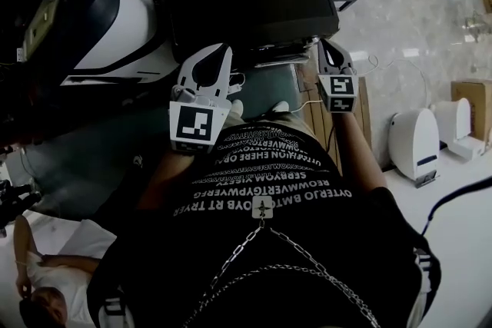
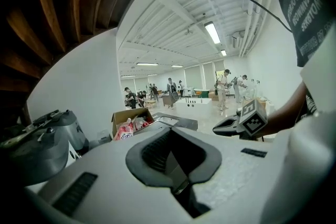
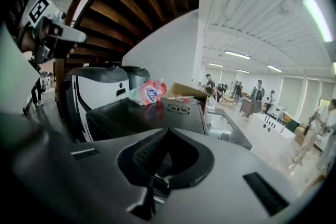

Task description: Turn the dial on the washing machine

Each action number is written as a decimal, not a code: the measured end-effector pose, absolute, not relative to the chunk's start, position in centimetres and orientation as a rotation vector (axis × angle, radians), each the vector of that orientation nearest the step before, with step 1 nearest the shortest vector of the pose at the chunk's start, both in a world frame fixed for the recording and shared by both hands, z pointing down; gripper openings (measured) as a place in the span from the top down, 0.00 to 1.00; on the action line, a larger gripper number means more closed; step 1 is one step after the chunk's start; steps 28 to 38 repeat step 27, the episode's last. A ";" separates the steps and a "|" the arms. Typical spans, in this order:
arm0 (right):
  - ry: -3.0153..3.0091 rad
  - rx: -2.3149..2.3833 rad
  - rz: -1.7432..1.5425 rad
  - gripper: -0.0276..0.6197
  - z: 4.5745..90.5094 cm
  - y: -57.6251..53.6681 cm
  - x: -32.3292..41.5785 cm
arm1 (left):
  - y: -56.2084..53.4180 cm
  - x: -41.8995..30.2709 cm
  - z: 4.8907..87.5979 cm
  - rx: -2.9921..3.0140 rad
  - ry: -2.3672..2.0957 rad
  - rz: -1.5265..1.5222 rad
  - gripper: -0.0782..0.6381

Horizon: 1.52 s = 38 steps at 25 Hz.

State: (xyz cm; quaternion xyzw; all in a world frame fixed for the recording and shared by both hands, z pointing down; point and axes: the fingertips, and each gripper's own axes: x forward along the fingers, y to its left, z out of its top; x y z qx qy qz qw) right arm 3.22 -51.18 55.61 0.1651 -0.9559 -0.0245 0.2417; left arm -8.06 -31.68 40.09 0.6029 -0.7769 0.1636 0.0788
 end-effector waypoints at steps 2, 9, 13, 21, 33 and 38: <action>-2.677 0.459 -0.097 0.96 52.4 -50.9 3.2 | -32.2 -8.2 39.8 1.815 -2.336 0.474 0.88; -2.799 0.496 -0.159 0.96 44.5 -50.7 4.5 | -33.8 -8.3 39.1 1.834 -2.351 0.449 0.88; -2.809 0.513 -0.146 0.96 43.4 -51.0 5.3 | -35.1 -7.9 38.9 1.861 -2.343 0.441 0.88; -2.790 0.500 -0.123 0.96 44.0 -51.4 6.3 | -37.1 -6.2 39.1 1.905 -2.313 0.442 0.88; -2.789 0.468 -0.124 0.96 44.2 -51.6 6.5 | -38.3 -5.3 39.1 1.907 -2.311 0.446 0.88; -2.789 0.468 -0.124 0.96 44.2 -51.6 6.5 | -38.3 -5.3 39.1 1.907 -2.311 0.446 0.88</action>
